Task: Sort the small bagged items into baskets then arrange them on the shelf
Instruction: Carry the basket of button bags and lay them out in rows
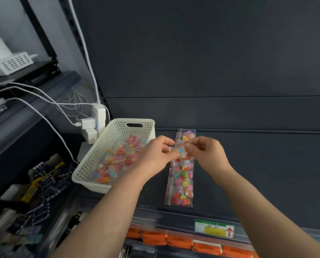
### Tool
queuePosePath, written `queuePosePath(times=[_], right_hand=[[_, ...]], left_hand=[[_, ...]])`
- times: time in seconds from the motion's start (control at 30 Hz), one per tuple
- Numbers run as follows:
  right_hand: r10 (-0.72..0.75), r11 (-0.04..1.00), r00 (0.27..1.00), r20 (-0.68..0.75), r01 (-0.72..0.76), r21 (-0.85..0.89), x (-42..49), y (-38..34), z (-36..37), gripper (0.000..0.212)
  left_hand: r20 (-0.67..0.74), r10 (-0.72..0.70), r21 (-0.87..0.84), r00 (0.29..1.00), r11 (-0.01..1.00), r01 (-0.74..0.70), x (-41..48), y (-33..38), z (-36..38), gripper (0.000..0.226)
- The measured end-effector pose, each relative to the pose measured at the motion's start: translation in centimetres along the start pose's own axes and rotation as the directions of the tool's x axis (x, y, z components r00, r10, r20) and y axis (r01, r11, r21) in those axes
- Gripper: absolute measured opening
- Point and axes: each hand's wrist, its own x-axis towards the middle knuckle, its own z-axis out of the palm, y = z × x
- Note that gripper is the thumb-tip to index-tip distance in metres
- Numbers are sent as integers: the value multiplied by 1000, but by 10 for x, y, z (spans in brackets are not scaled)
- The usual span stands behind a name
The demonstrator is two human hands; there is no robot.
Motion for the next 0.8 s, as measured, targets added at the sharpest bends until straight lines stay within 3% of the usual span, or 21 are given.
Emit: queuePosePath(times=[0.07,0.17,0.37,0.47,0.57,0.67,0.8], right_hand=[[67,982,998,14,-69,176,1,7,-20,3],[137,951,990,26,-139,275,4,21,-42,7],[315,815,949,20,-282,507,10,43,-71,6],[357,825,930,91,-360,435,11,50,-77,20],[350,882,931,101,-364,299,8,55,-83,22],[331,888,944,3,-312,339,8,55,-90,15],[377,843,921,-98,-297,449,8,57,-88,14]], left_hand=[[-14,-64,-110,998,992,62,4,7,17,20],[-54,-114,-207,992,973,101,7,20,39,4],[-11,-168,-283,986,946,159,17,31,73,5],[70,-162,-353,984,919,177,22,35,82,5],[82,-148,-310,985,936,167,29,38,90,10],[78,-114,-196,990,972,128,35,39,97,14],[98,-112,-196,989,972,129,40,40,102,13]])
